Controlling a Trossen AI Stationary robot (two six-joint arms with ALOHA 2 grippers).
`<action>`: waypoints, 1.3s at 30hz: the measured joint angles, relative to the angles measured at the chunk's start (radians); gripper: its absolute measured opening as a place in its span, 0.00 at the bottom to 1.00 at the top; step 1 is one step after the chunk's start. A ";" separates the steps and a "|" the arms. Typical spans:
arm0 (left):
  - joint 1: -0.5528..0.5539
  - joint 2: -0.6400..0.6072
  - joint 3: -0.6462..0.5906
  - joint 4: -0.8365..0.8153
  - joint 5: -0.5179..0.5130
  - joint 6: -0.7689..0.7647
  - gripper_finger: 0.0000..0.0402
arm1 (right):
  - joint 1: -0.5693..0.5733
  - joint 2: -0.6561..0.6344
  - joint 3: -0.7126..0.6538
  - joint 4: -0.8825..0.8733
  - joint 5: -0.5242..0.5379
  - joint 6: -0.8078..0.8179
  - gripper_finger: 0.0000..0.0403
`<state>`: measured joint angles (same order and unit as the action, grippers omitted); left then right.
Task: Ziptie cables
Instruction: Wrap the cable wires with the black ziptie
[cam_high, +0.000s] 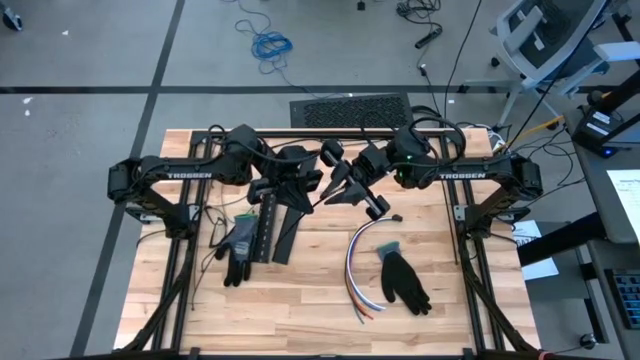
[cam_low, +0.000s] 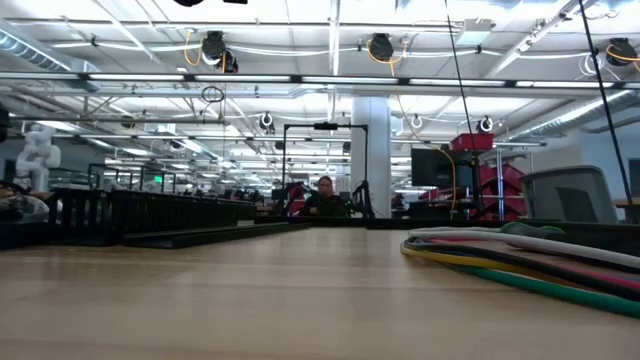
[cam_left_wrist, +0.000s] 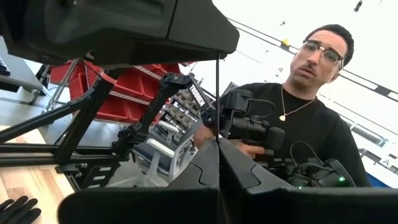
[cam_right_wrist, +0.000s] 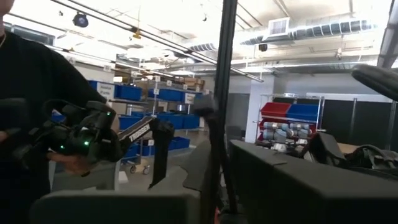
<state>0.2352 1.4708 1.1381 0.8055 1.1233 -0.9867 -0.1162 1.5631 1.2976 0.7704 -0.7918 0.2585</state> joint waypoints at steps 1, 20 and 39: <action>0.000 0.000 0.000 0.000 0.000 0.000 0.00 | 0.000 0.000 0.000 0.000 -0.001 0.000 0.09; 0.001 0.000 0.000 -0.004 -0.001 -0.004 0.00 | 0.000 0.000 0.000 0.005 -0.019 0.026 0.05; 0.013 0.001 0.000 -0.002 0.001 -0.010 0.00 | 0.006 0.000 -0.001 0.030 -0.049 0.010 0.12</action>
<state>0.2485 1.4715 1.1381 0.8035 1.1244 -0.9972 -0.1103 1.5631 1.2968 0.8007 -0.8406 0.2680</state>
